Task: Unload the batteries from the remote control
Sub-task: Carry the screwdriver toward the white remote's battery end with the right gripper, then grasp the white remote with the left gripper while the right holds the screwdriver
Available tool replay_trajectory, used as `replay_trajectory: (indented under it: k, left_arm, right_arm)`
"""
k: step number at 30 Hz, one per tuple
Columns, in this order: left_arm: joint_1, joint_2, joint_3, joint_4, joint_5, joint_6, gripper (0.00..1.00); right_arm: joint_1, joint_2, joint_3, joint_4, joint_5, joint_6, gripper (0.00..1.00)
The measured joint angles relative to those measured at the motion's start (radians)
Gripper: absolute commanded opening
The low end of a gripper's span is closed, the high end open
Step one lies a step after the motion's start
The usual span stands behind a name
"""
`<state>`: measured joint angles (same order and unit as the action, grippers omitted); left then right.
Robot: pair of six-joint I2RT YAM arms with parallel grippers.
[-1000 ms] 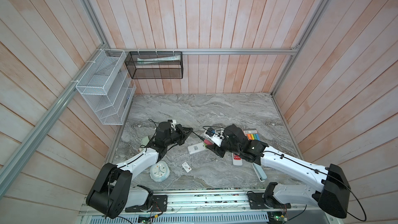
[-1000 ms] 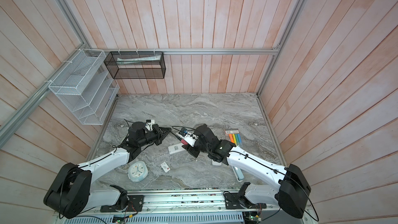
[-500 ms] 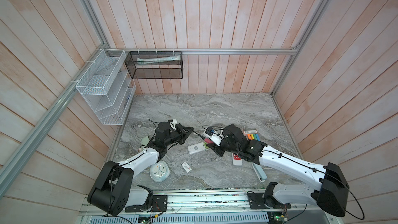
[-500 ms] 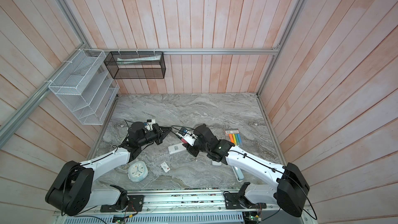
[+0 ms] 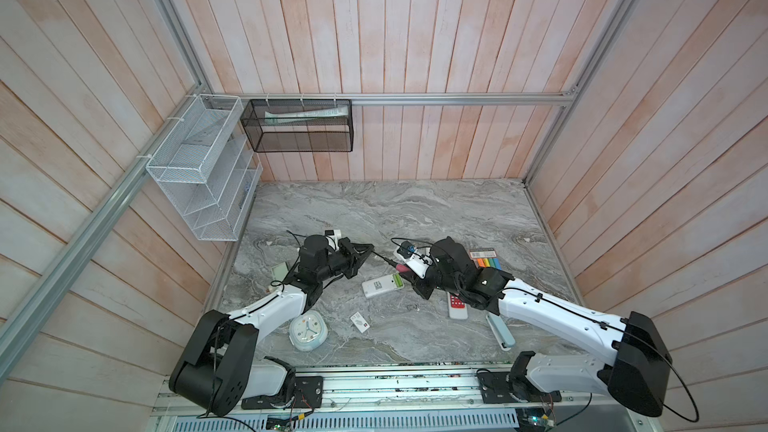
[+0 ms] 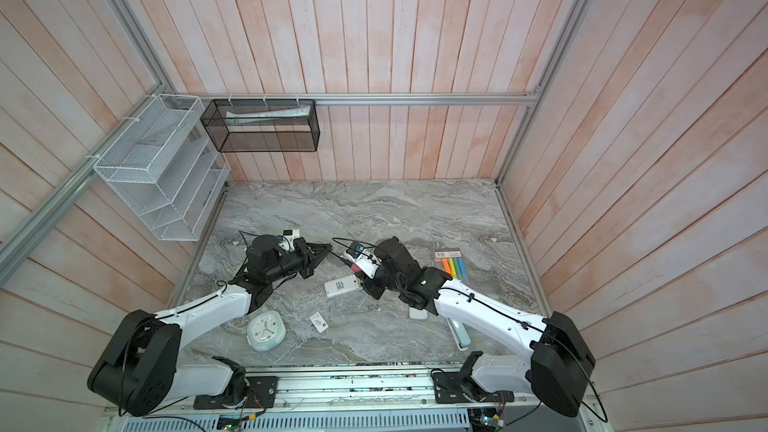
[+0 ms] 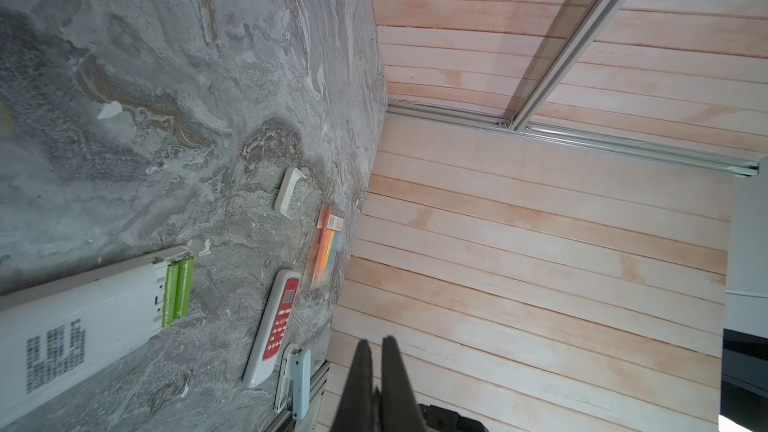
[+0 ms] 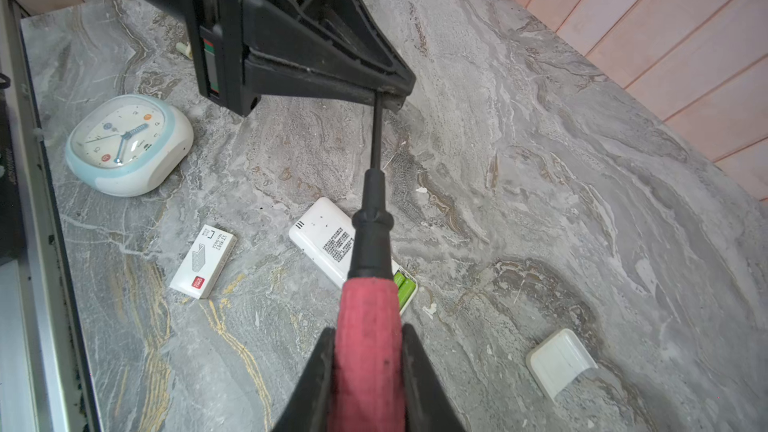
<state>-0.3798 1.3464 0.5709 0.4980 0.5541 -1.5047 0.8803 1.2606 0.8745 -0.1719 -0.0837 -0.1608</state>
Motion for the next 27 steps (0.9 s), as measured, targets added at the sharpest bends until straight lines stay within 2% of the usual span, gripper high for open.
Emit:
replay_trajectory:
  k: [4,5,6,8,10,13,22,27]
  left_arm:
    - [0.000,0.001,0.000,0.001,0.000,0.001,0.00]
    - [0.000,0.001,0.000,0.000,-0.001,0.006,0.03]
    - [0.000,0.002,0.000,-0.001,0.000,0.012,0.12]
    - [0.000,0.002,0.001,-0.014,-0.001,0.052,0.48]
    - [0.000,0.002,0.006,-0.057,-0.005,0.100,0.77]
    - [0.005,0.002,0.029,-0.146,-0.014,0.189,1.00]
    - [0.012,0.002,0.185,-0.440,-0.070,0.528,1.00]
    - [-0.033,-0.002,0.274,-0.583,-0.184,0.756,1.00]
  right_arm:
    - [0.000,0.000,0.001,0.000,0.000,0.000,0.07]
    - [0.000,0.000,0.002,-0.001,0.000,0.000,0.04]
    - [0.000,0.000,0.002,-0.002,0.000,0.000,0.02]
    - [0.000,0.000,0.002,-0.007,0.005,0.004,0.00]
    - [0.000,0.000,0.002,-0.010,0.021,0.008,0.00]
    - [-0.002,0.000,0.002,-0.016,0.060,0.019,0.00]
    - [-0.007,0.000,0.000,-0.088,0.181,0.083,0.00]
    - [-0.012,0.001,0.000,-0.164,0.237,0.143,0.00]
